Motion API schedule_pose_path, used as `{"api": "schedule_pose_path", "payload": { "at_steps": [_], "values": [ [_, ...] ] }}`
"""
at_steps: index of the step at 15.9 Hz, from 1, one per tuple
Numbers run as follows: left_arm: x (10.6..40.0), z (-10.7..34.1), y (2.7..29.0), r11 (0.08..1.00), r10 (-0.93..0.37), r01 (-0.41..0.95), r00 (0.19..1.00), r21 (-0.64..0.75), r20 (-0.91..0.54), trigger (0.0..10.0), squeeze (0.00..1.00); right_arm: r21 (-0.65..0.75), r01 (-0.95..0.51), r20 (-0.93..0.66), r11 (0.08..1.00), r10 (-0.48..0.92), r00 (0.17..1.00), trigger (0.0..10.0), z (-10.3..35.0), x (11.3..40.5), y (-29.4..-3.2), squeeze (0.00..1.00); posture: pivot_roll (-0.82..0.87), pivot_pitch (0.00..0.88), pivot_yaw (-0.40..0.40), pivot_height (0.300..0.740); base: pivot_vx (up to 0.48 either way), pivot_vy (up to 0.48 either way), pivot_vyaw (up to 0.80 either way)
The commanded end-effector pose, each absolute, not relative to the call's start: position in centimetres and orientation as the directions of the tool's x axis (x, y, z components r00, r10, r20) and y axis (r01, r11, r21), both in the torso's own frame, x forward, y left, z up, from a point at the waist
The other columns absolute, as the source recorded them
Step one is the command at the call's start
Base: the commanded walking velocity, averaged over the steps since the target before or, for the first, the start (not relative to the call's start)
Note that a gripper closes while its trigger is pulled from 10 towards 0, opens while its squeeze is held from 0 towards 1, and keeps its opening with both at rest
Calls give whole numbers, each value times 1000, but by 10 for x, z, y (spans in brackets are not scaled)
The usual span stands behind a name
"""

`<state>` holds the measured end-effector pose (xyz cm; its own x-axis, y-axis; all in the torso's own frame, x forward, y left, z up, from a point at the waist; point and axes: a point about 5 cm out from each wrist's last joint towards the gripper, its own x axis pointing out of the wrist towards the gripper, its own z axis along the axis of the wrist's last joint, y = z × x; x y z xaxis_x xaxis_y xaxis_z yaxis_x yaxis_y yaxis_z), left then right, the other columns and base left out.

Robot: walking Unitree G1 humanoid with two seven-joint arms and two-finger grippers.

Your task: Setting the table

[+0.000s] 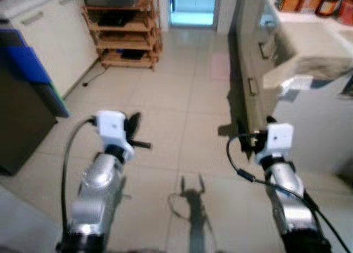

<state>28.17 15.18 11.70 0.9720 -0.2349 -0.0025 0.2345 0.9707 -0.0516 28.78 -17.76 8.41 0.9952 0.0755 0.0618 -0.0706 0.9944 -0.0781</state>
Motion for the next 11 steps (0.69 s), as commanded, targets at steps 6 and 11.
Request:
{"api": "schedule_pose_path", "payload": {
  "at_steps": [6,11],
  "values": [
    [274,116,153,967,-243,241,970,-84,-6,10000,1000,-56,-118,36,991,120,992,10000,79,292,-160,0,-14,0,31,740,0,0,0],
    [276,111,152,971,-226,223,974,-90,-22,10000,1000,-72,-130,23,989,132,991,10000,78,292,-163,0,-23,0,15,740,0,0,0]
  ]
}}
